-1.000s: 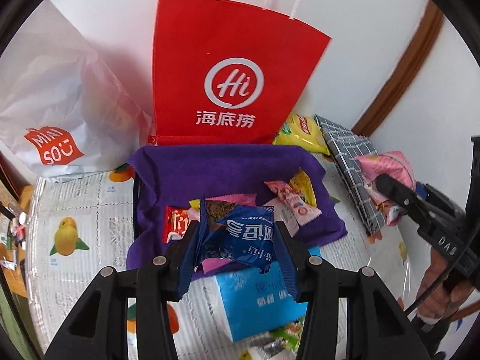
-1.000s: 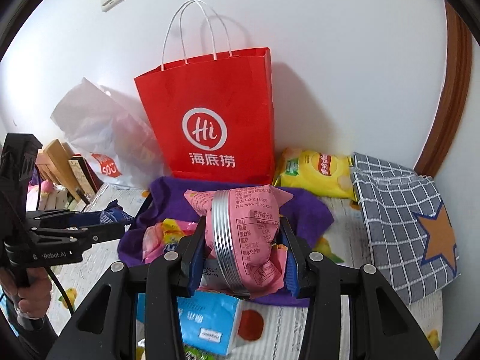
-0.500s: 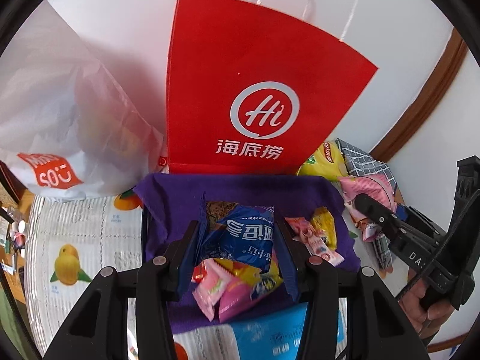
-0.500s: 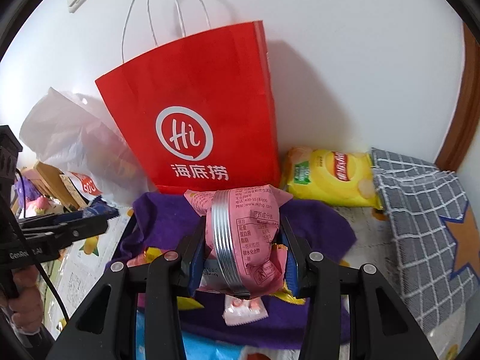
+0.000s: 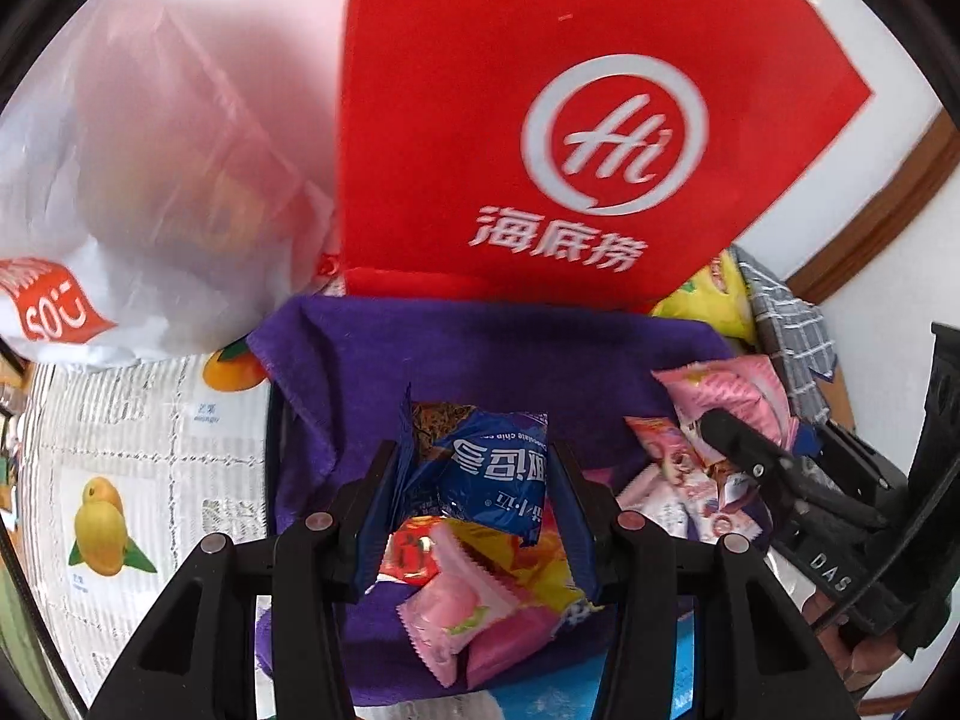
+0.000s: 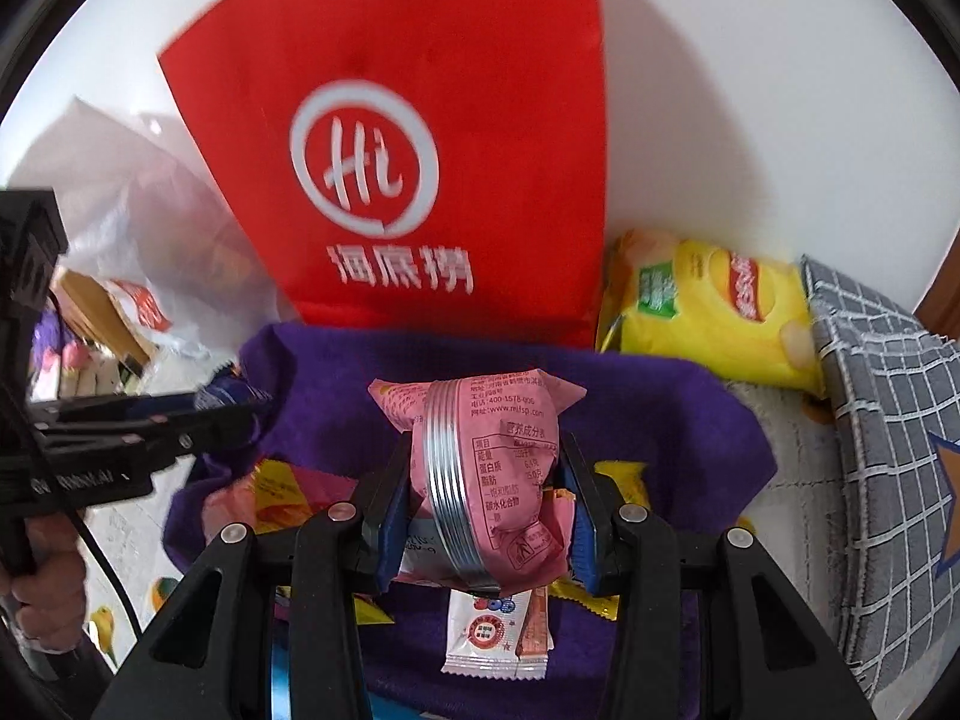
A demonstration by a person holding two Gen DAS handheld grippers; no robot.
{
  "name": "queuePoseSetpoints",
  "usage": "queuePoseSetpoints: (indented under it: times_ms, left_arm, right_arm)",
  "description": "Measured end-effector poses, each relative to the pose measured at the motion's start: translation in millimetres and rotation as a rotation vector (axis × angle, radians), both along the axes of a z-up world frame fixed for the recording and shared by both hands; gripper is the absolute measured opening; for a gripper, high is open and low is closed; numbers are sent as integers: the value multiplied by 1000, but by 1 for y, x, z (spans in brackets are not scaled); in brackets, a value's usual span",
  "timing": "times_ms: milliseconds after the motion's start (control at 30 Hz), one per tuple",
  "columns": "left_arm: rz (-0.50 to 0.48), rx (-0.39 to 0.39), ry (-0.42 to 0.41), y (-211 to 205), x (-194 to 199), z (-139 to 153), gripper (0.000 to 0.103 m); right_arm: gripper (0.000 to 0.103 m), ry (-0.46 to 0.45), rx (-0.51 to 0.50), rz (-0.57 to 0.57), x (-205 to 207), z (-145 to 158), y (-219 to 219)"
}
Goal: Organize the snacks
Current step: 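Open both tools to drop the packets onto the purple towel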
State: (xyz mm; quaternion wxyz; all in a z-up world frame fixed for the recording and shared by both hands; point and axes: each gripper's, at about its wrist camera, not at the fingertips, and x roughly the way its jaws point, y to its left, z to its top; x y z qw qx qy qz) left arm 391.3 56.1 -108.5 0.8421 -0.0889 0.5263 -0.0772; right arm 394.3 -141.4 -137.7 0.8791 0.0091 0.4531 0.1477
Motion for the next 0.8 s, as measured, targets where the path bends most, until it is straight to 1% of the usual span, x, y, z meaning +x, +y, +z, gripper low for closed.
queuePoseSetpoints:
  times_ms: [100,300,433,567,667,800]
  left_arm:
    - [15,0,16,3,1,-5,46]
    - [-4,4,25,-2,1,-9,46]
    - [-14,15,37,-6,2,-13,46]
    - [-18,4,47,-7,2,-15,46]
    - [-20,9,55,-10,3,-19,46]
    - [-20,10,63,-12,3,-22,47]
  right_arm:
    - [44,42,-11,-16,7,-12,0]
    - [44,67,-35,-32,11,-21,-1]
    - [44,79,-44,-35,13,-23,0]
    - [45,79,-50,-34,13,-20,1]
    - [52,96,-48,-42,17,-23,3]
    - [55,93,-49,-37,15,-18,3]
